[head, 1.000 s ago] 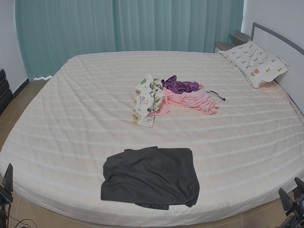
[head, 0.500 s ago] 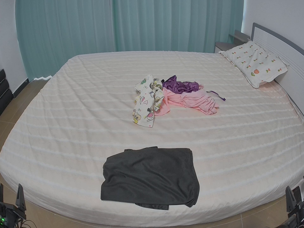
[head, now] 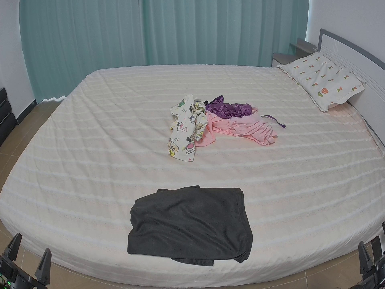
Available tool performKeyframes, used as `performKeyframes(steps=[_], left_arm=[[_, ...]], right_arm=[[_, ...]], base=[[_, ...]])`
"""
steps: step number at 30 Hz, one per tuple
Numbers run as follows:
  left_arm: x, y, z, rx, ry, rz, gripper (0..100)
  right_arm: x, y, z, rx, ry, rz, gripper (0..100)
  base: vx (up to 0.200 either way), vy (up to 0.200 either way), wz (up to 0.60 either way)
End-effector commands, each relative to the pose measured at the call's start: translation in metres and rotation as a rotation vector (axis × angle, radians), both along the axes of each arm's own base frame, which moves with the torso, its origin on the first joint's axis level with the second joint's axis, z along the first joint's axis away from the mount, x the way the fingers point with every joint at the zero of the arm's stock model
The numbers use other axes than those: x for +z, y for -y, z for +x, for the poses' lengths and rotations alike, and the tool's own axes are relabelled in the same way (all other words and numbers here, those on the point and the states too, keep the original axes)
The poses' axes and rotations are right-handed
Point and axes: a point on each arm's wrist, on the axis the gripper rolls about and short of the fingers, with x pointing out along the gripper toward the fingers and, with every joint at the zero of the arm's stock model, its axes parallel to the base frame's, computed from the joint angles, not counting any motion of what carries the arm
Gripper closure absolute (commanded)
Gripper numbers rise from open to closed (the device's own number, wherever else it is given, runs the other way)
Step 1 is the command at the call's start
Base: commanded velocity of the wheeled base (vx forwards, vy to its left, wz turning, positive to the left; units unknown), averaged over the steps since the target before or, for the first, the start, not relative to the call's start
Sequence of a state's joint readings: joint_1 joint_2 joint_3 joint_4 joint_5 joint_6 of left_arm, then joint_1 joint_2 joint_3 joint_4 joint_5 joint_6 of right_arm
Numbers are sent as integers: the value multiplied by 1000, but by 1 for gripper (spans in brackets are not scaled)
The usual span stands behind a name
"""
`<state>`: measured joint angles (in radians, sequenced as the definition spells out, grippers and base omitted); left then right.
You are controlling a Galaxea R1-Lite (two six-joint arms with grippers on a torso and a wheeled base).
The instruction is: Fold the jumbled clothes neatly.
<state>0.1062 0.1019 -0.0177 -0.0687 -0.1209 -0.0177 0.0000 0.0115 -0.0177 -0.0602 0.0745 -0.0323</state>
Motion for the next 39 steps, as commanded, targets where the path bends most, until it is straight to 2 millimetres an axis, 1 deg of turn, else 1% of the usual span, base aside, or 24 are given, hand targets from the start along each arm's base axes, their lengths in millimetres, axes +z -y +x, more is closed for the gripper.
performKeyframes(steps=[1, 3, 8, 11, 14, 39], left_arm=[[-6, 0, 1, -33, -30, -3, 0], [-6, 0, 1, -35, -30, 4, 0], [-6, 0, 1, 8, -26, 8, 0], [-12, -3, 1, 143, -88, 37, 0], [-12, -3, 1, 141, -88, 17, 0], [-12, -3, 1, 135, -90, 14, 0]], right_arm=[[-10, 1, 2, -59, -65, 16, 0], [-12, 2, 0, -92, -104, 38, 0], [-11, 2, 0, -100, -86, 38, 0], [-11, 2, 0, -95, -84, 44, 0], [-11, 2, 1, -90, -72, 41, 0], [-11, 2, 1, -91, -68, 60, 0]], base=[[0, 0, 0], [0, 0, 0], [0, 0, 0], [0, 0, 0], [0, 0, 0], [0, 0, 0]])
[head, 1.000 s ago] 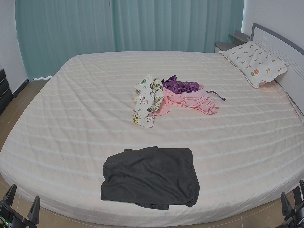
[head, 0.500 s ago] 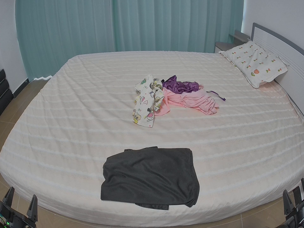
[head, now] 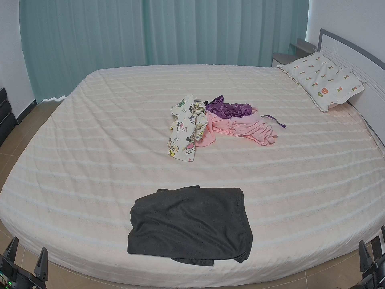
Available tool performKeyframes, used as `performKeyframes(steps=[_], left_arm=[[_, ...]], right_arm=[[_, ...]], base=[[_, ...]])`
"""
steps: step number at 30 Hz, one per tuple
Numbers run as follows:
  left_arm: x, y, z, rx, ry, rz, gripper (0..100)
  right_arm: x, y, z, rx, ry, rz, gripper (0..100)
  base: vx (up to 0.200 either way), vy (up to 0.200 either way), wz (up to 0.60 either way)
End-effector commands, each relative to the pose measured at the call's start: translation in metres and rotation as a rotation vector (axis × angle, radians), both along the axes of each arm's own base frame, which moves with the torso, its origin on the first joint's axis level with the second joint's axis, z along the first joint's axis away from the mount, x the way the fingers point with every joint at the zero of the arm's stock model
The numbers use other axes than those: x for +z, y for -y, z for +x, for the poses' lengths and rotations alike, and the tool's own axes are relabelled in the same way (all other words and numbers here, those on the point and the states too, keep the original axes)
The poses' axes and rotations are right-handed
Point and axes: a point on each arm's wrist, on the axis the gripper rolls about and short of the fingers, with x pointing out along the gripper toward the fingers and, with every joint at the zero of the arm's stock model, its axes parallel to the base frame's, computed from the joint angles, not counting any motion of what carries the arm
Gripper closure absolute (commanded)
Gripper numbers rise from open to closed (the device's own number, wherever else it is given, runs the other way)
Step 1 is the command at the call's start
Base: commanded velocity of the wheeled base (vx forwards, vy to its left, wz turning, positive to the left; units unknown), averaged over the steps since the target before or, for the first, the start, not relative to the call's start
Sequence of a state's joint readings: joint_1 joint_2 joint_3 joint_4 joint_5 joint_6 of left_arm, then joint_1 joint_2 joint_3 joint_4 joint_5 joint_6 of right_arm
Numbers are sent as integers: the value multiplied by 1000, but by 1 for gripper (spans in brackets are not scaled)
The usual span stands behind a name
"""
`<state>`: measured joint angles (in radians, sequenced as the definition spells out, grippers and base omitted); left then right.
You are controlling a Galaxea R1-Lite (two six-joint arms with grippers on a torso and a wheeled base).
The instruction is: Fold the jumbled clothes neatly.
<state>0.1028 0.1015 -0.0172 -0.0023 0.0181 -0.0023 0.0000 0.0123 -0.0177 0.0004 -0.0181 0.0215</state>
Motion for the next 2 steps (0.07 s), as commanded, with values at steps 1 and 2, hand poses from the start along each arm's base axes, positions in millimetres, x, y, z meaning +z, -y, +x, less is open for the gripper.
performKeyframes(steps=[1, 2], left_arm=[[-5, 0, 1, 0, -22, -3, 0], [-5, 0, 1, 0, -22, -3, 0]], right_arm=[[-5, 0, 0, 0, -5, -5, 0], [-5, 0, 0, 1, -5, -12, 0]], base=[[0, 0, 0], [0, 0, 0]])
